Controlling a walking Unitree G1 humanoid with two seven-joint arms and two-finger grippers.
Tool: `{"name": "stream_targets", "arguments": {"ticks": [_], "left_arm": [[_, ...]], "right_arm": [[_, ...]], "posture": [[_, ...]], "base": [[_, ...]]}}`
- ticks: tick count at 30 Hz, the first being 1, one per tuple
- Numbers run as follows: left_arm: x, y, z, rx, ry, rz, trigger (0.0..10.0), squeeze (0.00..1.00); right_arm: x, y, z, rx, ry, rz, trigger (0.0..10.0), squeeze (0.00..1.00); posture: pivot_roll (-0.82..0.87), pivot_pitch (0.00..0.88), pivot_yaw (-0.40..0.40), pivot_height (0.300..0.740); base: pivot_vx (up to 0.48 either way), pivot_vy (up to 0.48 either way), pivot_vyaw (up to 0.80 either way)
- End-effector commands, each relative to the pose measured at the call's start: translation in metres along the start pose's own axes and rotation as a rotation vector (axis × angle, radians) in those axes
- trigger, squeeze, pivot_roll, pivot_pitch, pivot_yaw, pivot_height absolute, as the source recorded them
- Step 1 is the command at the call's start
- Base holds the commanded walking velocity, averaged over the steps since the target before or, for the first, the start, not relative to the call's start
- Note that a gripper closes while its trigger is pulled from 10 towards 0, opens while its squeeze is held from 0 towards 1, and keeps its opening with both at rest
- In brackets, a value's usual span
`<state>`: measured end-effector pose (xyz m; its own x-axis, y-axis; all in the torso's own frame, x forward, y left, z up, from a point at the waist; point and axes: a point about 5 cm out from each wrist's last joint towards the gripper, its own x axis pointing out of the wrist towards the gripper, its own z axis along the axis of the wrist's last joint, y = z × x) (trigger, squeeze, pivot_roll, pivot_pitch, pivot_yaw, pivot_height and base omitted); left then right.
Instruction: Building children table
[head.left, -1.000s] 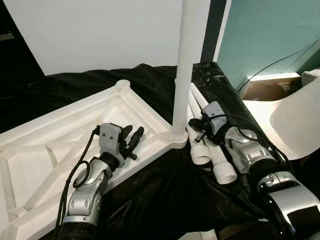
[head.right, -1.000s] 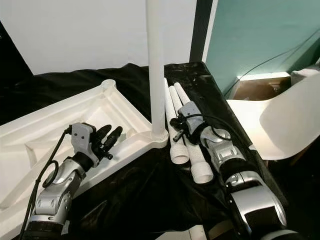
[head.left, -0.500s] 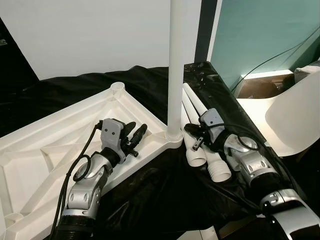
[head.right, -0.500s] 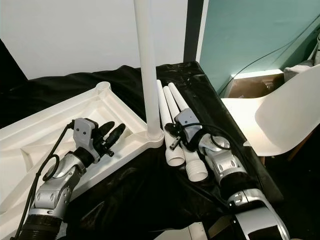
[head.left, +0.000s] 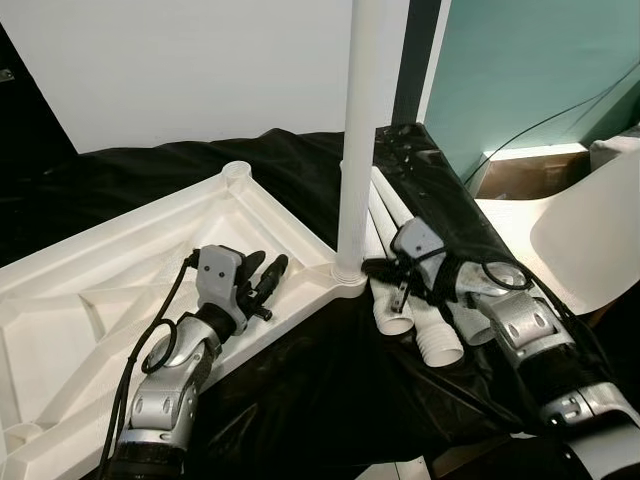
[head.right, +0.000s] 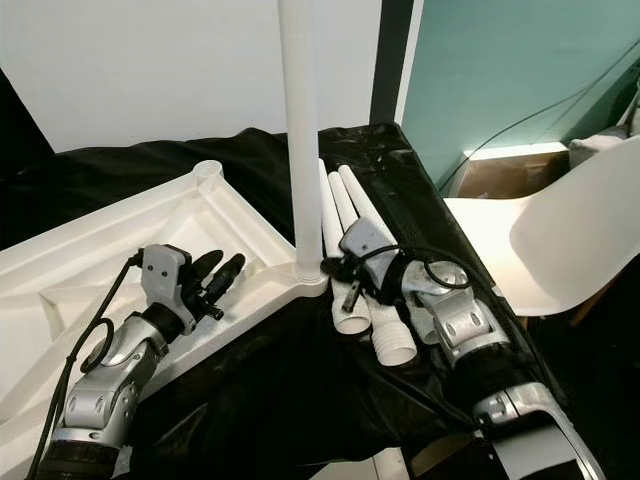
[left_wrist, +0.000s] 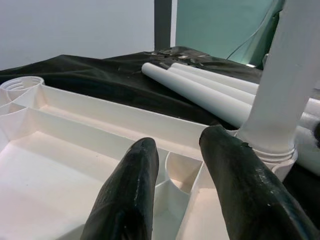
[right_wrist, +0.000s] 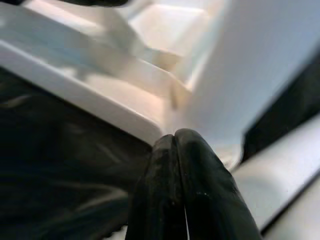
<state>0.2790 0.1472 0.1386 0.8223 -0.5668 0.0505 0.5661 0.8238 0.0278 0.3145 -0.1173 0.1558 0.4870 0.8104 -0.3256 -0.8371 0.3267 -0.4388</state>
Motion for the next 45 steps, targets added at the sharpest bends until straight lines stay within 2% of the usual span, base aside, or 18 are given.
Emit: {"name": "stream_targets", "arguments": {"ticks": [1,4,7,10,14,16,18,26,29,31,32,34,35,36,38,40,41,45], "left_arm": [[-0.002,-0.001,0.001,0.012,-0.001,-0.035,10.0,0.0],[-0.002,-0.001,0.0,0.012,-0.002,-0.032,10.0,0.0],[-0.001,-0.002,0.0,0.01,-0.004,-0.032,10.0,0.0],[0.002,-0.003,-0.001,0.009,-0.005,-0.037,10.0,0.0],[0.003,-0.003,0.0,0.01,-0.007,-0.039,10.0,0.0],[0.004,-0.004,0.0,0.012,-0.008,-0.041,10.0,0.0],[0.004,-0.005,0.002,0.023,-0.009,-0.042,10.0,0.0],[-0.003,-0.006,0.003,0.025,-0.013,-0.009,10.0,0.0],[-0.009,-0.006,0.002,0.024,-0.005,0.005,10.0,0.0],[-0.013,-0.007,0.0,0.023,0.0,0.008,10.0,0.0],[-0.013,-0.007,0.0,0.023,0.0,0.008,10.0,0.0],[-0.013,-0.008,0.0,0.022,0.0,0.006,10.0,0.0],[-0.011,-0.009,0.001,0.021,-0.001,0.002,10.0,0.0],[-0.011,-0.009,0.001,0.021,-0.001,0.002,10.0,0.0],[-0.009,-0.01,0.001,0.021,-0.003,-0.006,10.0,0.0],[-0.009,-0.01,0.001,0.021,-0.003,-0.006,10.0,0.0],[-0.007,-0.01,0.003,0.024,-0.005,-0.012,10.0,0.0],[-0.008,-0.009,0.003,0.024,-0.005,-0.014,10.0,0.0]], "right_arm": [[-0.001,0.001,0.003,-0.012,0.002,0.027,10.0,0.0],[-0.006,-0.003,0.004,-0.063,0.044,0.074,10.0,0.0],[-0.007,-0.006,0.004,-0.051,0.047,0.105,10.0,0.0],[0.001,-0.011,-0.01,-0.075,0.077,0.164,10.0,0.0],[0.005,-0.013,-0.014,-0.077,0.078,0.184,10.0,0.0],[0.011,-0.018,-0.018,-0.07,0.094,0.192,10.0,0.0],[0.022,-0.026,-0.018,-0.025,0.095,0.201,10.0,0.0],[0.033,-0.033,-0.011,0.05,0.065,0.192,10.0,0.0],[0.037,-0.039,-0.007,0.019,0.074,0.146,10.0,0.0],[0.041,-0.051,0.0,-0.047,0.075,0.015,10.0,0.0],[0.041,-0.051,0.0,-0.047,0.075,0.015,10.0,0.0],[0.043,-0.063,0.01,-0.094,0.054,-0.114,10.0,0.0],[0.043,-0.072,0.014,-0.146,0.074,-0.215,8.9,0.0],[0.043,-0.072,0.014,-0.146,0.074,-0.215,8.9,0.0],[0.043,-0.081,0.019,-0.199,0.099,-0.335,8.9,0.0],[0.043,-0.081,0.019,-0.199,0.099,-0.335,8.9,0.0],[0.045,-0.08,0.02,-0.209,0.092,-0.353,10.0,0.0],[0.049,-0.073,0.022,-0.183,0.038,-0.319,10.0,0.0]], "posture": [[0.07,0.0,-0.015,0.74],[0.07,0.0,-0.026,0.74],[0.06,0.0,-0.027,0.74],[0.06,0.0,-0.024,0.74],[0.06,0.0,-0.022,0.74],[0.06,0.0,-0.02,0.74],[0.1,0.0,-0.036,0.74],[0.17,0.0,-0.055,0.74],[0.18,0.0,-0.056,0.74],[0.18,0.0,-0.053,0.74],[0.18,0.0,-0.053,0.74],[0.18,0.0,-0.049,0.74],[0.18,0.0,-0.046,0.74],[0.18,0.0,-0.046,0.74],[0.17,0.0,-0.044,0.74],[0.17,0.0,-0.044,0.74],[0.17,0.0,-0.04,0.74],[0.16,0.0,-0.038,0.74]], "base": [[0.0,0.0,0.0],[0.0,0.0,0.0],[0.0,0.0,0.0],[0.0,0.0,0.0],[0.0,0.0,0.0],[0.0,0.0,0.0],[0.0,0.0,0.0],[0.0,0.0,0.0],[0.0,0.0,0.0],[0.0,0.0,0.0],[0.0,0.0,0.0],[0.0,0.0,0.0],[0.0,0.0,0.0],[0.0,0.0,0.0],[0.0,0.0,0.0],[0.0,0.0,0.0],[0.0,0.0,0.0],[0.0,0.0,0.0]]}}
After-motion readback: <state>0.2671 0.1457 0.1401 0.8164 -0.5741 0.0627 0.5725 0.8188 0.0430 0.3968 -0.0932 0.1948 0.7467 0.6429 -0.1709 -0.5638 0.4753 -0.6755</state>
